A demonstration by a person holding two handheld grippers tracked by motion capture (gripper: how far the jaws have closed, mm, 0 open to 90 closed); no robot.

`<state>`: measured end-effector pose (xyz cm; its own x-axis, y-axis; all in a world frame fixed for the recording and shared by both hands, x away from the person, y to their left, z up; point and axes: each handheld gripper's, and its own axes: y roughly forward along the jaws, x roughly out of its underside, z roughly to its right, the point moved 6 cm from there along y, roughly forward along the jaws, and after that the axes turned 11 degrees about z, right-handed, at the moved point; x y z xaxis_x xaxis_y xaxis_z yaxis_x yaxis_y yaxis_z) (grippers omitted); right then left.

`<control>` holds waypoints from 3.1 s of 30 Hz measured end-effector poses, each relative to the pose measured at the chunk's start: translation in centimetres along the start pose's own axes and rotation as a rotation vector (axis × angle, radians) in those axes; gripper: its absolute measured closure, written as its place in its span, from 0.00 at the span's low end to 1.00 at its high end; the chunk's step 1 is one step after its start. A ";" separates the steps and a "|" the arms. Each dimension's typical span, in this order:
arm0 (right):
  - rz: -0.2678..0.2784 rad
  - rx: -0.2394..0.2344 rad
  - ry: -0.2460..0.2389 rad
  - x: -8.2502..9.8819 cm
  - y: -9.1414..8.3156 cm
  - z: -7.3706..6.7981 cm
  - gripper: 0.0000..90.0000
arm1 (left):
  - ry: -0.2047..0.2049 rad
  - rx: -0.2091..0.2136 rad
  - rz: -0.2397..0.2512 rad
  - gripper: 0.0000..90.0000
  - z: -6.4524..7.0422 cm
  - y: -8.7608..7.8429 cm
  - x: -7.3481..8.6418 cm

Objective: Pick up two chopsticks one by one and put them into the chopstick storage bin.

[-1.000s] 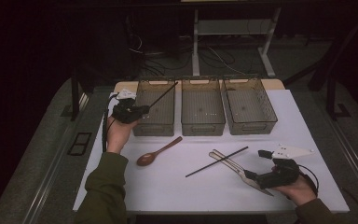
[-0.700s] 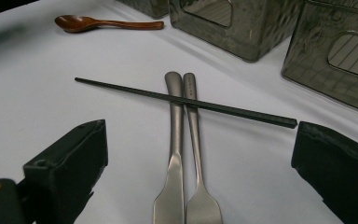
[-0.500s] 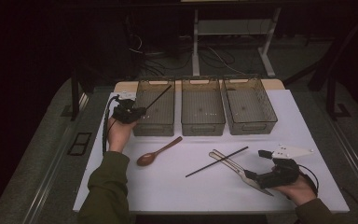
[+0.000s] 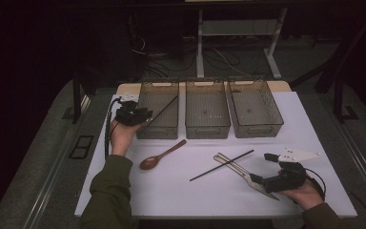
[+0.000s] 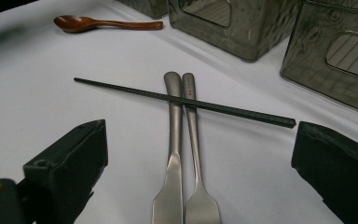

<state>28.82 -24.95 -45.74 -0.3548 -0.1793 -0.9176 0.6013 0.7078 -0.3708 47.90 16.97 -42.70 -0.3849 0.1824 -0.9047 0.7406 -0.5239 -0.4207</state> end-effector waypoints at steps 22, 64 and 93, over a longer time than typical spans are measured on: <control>0.011 0.001 0.001 -0.1 -0.2 0.0 0.03 | 0.030 0.130 0.077 0.57 3.9 -2.1 -1.7; 0.023 0.005 -0.006 -0.2 -0.3 -0.1 0.03 | 0.129 0.454 0.079 0.41 17.3 -4.9 2.8; 0.020 0.002 -0.010 -0.2 -0.2 -0.1 0.03 | 0.138 0.543 0.035 0.64 22.3 -1.3 5.9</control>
<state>28.71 -24.97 -45.42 -0.3357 -0.1717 -0.9262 0.6097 0.7099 -0.3526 32.39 0.22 -46.01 -0.2625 0.2458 -0.9331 0.3479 -0.8779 -0.3291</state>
